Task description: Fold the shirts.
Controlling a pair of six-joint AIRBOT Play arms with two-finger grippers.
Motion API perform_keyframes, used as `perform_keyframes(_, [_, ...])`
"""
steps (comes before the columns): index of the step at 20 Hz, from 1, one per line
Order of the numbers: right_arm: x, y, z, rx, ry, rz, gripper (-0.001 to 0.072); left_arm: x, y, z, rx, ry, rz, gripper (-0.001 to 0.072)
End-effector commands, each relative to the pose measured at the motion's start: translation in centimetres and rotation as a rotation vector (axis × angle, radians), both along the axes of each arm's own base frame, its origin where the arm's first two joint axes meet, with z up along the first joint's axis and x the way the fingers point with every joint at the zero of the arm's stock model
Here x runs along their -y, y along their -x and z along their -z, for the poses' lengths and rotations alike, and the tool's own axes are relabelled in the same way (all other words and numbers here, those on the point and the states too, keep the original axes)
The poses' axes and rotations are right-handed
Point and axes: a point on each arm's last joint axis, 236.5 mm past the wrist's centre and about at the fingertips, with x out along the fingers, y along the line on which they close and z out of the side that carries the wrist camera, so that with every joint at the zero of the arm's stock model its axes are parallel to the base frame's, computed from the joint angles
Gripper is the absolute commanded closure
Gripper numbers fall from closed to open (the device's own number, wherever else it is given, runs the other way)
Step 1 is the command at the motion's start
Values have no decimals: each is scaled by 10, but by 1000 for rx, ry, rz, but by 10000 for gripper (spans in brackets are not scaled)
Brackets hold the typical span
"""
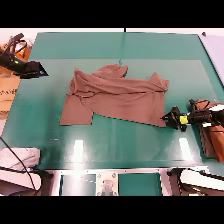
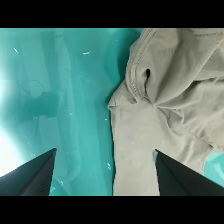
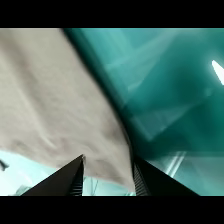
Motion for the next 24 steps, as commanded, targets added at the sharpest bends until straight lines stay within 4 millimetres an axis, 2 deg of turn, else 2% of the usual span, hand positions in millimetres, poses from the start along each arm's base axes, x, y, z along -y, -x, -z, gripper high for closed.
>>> perform_keyframes(1, [-16, -21, 3, 73, 21, 6, 448, 0, 1, 0, -3, 2, 4, 8])
perform_keyframes(2, [-16, -26, -1, 103, 29, -18, 639, 0, 1, 0, -4, 2, 4, 8])
perform_keyframes(3, [-13, -32, -6, 126, 37, -32, 697, 0, 1, 0, -5, 2, 4, 8])
perform_keyframes(5, [12, -45, -19, 158, 86, -41, 698, 2, 6, 1, -22, 6, 13, 8])
perform_keyframes(8, [84, -54, -35, 136, 234, 56, 698, 6, 18, 3, -70, 19, 35, 7])
perform_keyframes(9, [100, -54, -38, 125, 248, 109, 697, 11, 24, 4, -97, 29, 51, 8])
perform_keyframes(10, [105, -53, -39, 123, 240, 130, 697, 19, 31, 6, -126, 45, 74, 7])
perform_keyframes(12, [101, -48, -37, 122, 236, 91, 697, 44, 48, 22, -198, 90, 123, 8])
perform_keyframes(15, [93, -44, -31, 115, 231, 64, 697, 86, 80, 72, -329, 120, 188, 7])
perform_keyframes(17, [93, -44, -30, 122, 236, 53, 697, 113, 92, 106, -345, 115, 220, 7])
perform_keyframes(20, [92, -44, -30, 123, 235, 49, 697, 139, 78, 147, -254, 66, 183, 8])
perform_keyframes(24, [90, -45, -30, 124, 235, 41, 697, 149, 49, 162, -126, 25, 138, 8])
